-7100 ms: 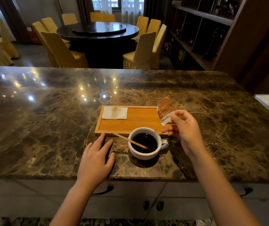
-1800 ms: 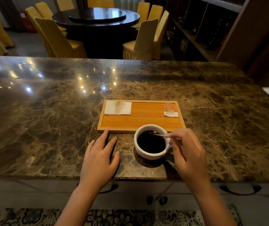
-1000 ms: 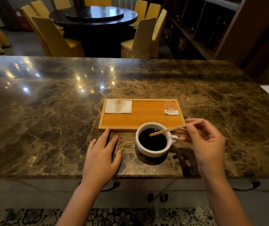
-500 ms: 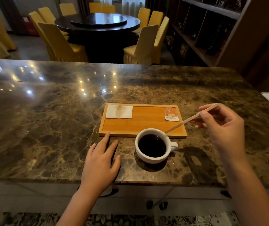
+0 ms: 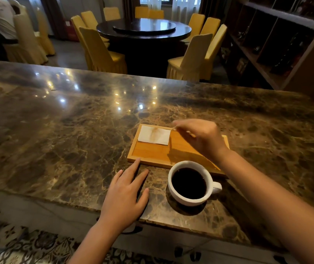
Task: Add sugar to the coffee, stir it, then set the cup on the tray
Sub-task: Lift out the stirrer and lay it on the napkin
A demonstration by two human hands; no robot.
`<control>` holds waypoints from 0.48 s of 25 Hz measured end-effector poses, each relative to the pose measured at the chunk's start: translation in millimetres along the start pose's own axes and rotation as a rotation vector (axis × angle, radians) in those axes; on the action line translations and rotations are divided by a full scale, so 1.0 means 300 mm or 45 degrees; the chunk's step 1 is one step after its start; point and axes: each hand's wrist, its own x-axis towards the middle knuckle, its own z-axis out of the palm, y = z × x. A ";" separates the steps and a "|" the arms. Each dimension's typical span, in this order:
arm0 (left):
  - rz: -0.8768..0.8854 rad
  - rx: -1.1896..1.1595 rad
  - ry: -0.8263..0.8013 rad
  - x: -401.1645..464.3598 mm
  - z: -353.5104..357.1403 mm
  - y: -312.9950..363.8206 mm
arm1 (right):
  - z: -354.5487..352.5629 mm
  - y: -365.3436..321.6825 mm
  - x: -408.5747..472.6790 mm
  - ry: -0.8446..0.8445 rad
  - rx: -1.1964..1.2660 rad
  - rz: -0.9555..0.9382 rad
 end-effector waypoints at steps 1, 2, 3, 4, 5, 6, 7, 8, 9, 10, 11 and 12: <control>-0.004 0.001 0.000 -0.001 0.000 0.000 | 0.034 0.013 0.001 -0.082 -0.079 -0.195; -0.012 0.001 0.002 -0.001 0.000 -0.001 | 0.066 0.024 0.004 -0.146 -0.124 -0.357; -0.017 -0.003 0.005 -0.001 0.000 0.000 | 0.093 0.033 0.006 -0.188 -0.142 -0.481; -0.018 -0.008 0.007 -0.001 0.000 0.000 | 0.117 0.040 0.008 -0.215 -0.142 -0.572; -0.021 -0.010 0.009 -0.002 0.002 0.000 | 0.136 0.045 0.009 -0.233 -0.135 -0.644; -0.022 -0.012 0.010 -0.002 0.003 0.000 | 0.152 0.047 0.010 -0.249 -0.123 -0.700; -0.024 -0.014 0.011 -0.002 0.003 0.000 | 0.166 0.048 0.010 -0.264 -0.108 -0.740; -0.027 -0.018 0.012 -0.001 0.004 0.001 | 0.175 0.051 0.011 -0.282 -0.094 -0.766; -0.029 -0.022 0.012 -0.001 0.005 0.001 | 0.182 0.053 0.014 -0.301 -0.080 -0.783; -0.033 -0.023 0.013 -0.001 0.006 0.000 | 0.188 0.056 0.016 -0.322 -0.068 -0.797; -0.038 -0.023 0.015 -0.002 0.006 0.000 | 0.194 0.057 0.019 -0.348 -0.055 -0.809; -0.043 -0.022 0.017 -0.002 0.007 0.000 | 0.200 0.058 0.022 -0.378 -0.043 -0.821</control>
